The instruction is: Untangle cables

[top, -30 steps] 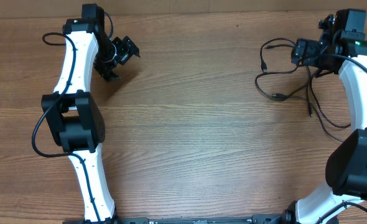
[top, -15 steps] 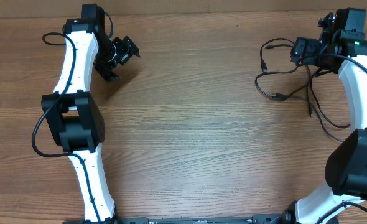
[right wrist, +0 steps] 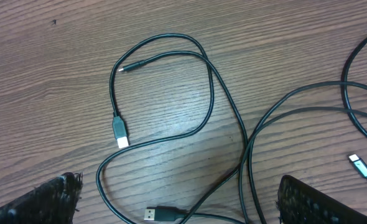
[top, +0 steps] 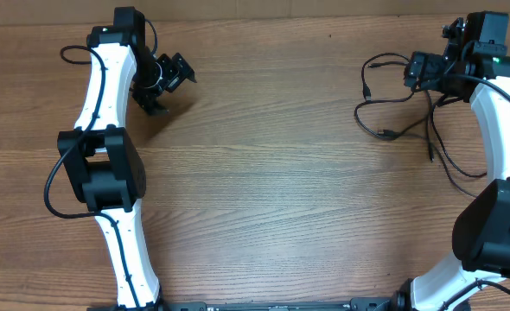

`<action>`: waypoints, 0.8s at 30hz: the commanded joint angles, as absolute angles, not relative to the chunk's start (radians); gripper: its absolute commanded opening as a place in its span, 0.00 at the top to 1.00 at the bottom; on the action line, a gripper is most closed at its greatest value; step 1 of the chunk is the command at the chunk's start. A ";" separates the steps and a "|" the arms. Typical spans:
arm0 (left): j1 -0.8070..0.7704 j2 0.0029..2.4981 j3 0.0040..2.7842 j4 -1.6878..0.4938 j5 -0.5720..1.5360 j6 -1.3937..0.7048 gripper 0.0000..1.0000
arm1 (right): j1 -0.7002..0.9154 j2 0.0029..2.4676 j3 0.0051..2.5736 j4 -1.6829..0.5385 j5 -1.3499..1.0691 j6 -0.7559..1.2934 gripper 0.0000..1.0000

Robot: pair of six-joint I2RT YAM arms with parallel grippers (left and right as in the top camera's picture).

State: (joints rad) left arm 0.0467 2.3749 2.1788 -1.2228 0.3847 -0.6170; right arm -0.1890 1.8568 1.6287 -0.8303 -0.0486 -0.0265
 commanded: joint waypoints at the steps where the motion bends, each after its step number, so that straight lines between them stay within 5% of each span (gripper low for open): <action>1: 0.059 2.353 2.187 -1.208 0.640 -0.402 0.01 | -0.186 1.854 1.637 -0.824 -0.058 -0.022 0.00; 7: 0.060 2.247 2.217 -1.298 0.689 -0.218 0.01 | -0.186 1.854 1.637 -0.824 -0.058 -0.022 0.00; 24: 0.058 1.578 2.217 -1.505 0.091 -0.179 0.00 | -0.186 1.854 1.637 -0.824 -0.058 -0.022 0.00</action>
State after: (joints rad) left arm 0.0532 1.6207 2.2139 -1.4841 0.2588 -0.2024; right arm -0.1890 1.8568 1.6287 -0.8299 -0.0486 -0.0265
